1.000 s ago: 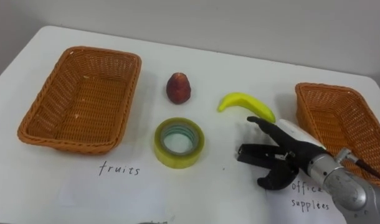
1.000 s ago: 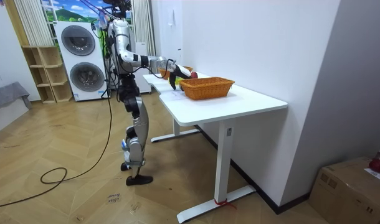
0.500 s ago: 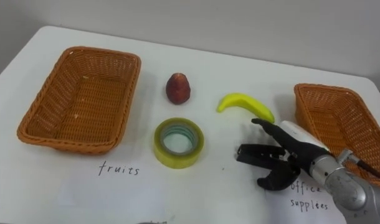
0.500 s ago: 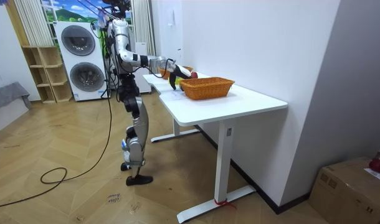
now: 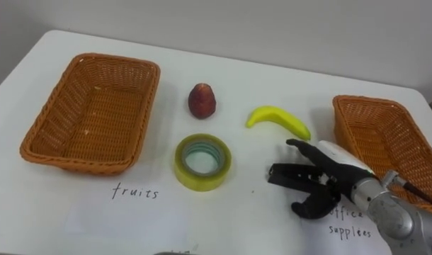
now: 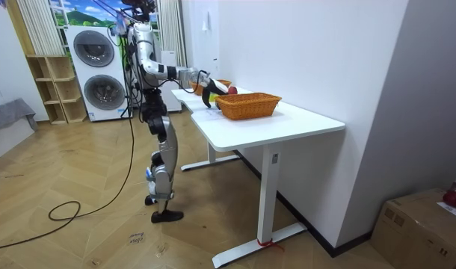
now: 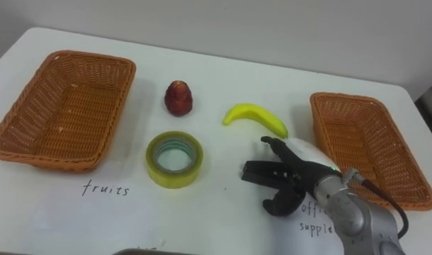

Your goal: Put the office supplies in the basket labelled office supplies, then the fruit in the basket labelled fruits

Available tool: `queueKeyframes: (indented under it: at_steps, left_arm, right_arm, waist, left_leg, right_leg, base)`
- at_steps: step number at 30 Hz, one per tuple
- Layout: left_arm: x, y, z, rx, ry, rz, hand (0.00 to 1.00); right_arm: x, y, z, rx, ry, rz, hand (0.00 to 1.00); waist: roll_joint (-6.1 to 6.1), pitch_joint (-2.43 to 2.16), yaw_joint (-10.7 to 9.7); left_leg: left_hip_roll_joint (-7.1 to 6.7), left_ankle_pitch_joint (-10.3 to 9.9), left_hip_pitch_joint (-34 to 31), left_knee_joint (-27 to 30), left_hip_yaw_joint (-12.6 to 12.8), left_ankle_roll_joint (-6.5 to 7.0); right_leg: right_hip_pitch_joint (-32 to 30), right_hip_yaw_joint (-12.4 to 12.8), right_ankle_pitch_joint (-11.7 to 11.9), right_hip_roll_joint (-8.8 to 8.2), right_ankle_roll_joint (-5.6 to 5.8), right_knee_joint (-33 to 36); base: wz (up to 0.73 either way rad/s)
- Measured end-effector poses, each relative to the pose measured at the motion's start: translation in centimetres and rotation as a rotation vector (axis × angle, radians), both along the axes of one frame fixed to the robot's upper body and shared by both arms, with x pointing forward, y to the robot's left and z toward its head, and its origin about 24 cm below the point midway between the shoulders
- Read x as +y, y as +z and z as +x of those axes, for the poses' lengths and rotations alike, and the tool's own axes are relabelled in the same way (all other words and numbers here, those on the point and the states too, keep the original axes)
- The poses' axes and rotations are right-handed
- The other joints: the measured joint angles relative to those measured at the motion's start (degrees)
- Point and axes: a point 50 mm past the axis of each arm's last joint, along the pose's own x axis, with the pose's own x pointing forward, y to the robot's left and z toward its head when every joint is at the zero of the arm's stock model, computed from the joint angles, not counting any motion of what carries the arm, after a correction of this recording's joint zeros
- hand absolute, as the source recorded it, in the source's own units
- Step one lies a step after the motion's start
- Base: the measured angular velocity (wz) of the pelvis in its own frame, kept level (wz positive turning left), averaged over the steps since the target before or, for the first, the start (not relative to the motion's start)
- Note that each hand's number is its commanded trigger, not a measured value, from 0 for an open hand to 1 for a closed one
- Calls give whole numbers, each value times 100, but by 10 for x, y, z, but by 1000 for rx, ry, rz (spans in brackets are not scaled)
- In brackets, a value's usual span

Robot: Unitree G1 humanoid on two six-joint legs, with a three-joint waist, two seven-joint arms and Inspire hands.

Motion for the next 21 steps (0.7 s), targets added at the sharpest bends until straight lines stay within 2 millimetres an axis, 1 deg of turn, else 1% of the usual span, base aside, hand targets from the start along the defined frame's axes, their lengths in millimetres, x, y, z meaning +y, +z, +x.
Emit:
queueKeyframes:
  at_steps: [1,4,11,14,16,20,21]
  left_arm:
    - [0,0,2,-4,-1,0,0]
    - [0,0,5,0,3,7,0]
    - [2,1,3,18,-2,32,0]
    - [2,1,5,12,-4,33,0]
    - [2,3,9,-8,-9,35,0]
    - [2,4,14,-29,-10,35,0]
    - [2,5,16,-37,-8,33,0]
  right_arm:
    - [0,-1,0,11,-4,1,0]
    - [0,-2,-1,37,-7,2,0]
    - [2,-5,-2,76,1,-21,0]
    - [3,-7,-3,89,2,-16,0]
    - [4,-8,-3,92,0,-13,0]
    - [7,-10,-3,102,-8,-6,0]
    - [8,-10,-4,104,-5,-6,41]
  waist:
    - [-2,1,30]
    - [-4,1,60]
    - [-14,-3,70]
    - [-38,3,74]
    - [-63,6,77]
    - [-95,-3,72]
    - [-107,-3,72]
  left_leg:
    - [1,0,2,-16,11,1]
    - [3,-1,2,-20,13,1]
    - [-4,4,1,-5,13,9]
    - [-3,6,1,7,13,12]
    - [-4,7,-2,10,12,14]
    - [-4,8,-1,9,13,15]
    - [-4,8,-2,8,13,15]
  right_leg:
    - [-1,44,6,4,1,3]
    - [-4,72,31,15,1,2]
    - [-5,86,54,30,-2,7]
    - [-1,89,63,29,-3,8]
    - [-2,84,67,29,-3,8]
    - [-4,50,70,30,-3,10]
    - [-7,42,73,29,-3,10]
  base:
    - [-9]
    - [-1]
    - [0]
    - [0]
    - [0]
    - [0]
    - [0]
